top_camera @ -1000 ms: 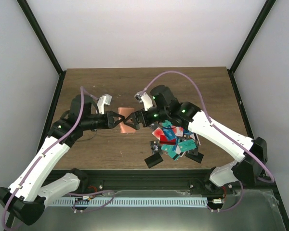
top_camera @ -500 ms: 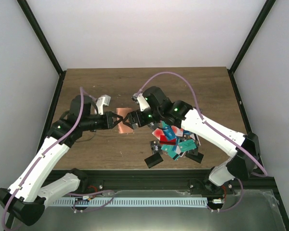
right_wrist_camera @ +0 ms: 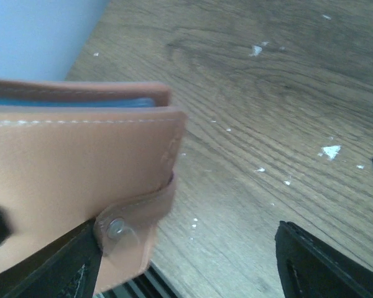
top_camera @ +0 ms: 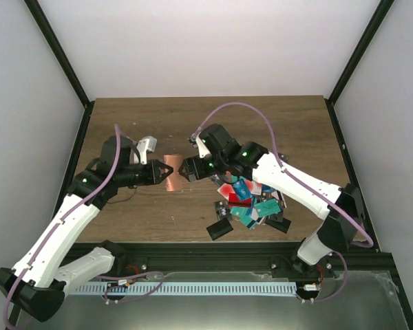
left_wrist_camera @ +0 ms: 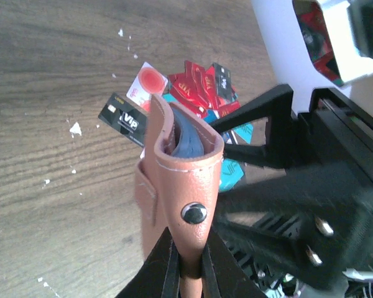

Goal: Put the credit cards into the card holder
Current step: Open the card holder at the center of the board.

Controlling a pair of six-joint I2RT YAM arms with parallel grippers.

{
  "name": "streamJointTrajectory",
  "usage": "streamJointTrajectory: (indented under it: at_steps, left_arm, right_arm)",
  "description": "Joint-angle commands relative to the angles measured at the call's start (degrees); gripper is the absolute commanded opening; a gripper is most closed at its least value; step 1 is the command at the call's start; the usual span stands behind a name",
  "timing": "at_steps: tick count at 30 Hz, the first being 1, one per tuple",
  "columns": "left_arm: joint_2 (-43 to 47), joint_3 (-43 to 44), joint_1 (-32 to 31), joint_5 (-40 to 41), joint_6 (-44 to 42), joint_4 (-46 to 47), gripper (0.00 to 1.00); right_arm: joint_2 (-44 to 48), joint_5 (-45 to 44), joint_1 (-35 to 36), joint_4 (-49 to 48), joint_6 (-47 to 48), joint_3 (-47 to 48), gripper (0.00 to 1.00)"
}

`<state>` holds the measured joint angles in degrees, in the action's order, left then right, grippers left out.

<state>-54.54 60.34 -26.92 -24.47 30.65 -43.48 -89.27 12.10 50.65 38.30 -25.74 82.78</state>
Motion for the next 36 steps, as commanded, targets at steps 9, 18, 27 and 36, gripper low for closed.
streamJointTrajectory:
  at_steps: [9,18,27,36]
  left_arm:
    - [-1.7,6.2,-0.6,-2.5,-3.1,-1.0,0.04]
    - [-4.4,7.6,-0.6,-3.2,-4.0,-0.2,0.04]
    - [-4.9,6.9,-0.7,-4.6,-3.5,0.9,0.04]
    - [-4.2,5.2,-0.7,-5.3,-2.1,2.6,0.04]
  right_arm:
    - [3.4,-5.1,-22.2,5.3,-4.1,-11.7,0.78]
    - [15.5,24.6,-22.4,-14.1,4.6,-21.5,0.83]
    - [13.2,38.0,-20.0,-21.0,0.5,-21.3,0.71]
    - [7.9,37.7,-15.2,-23.0,-0.7,-19.2,0.52]
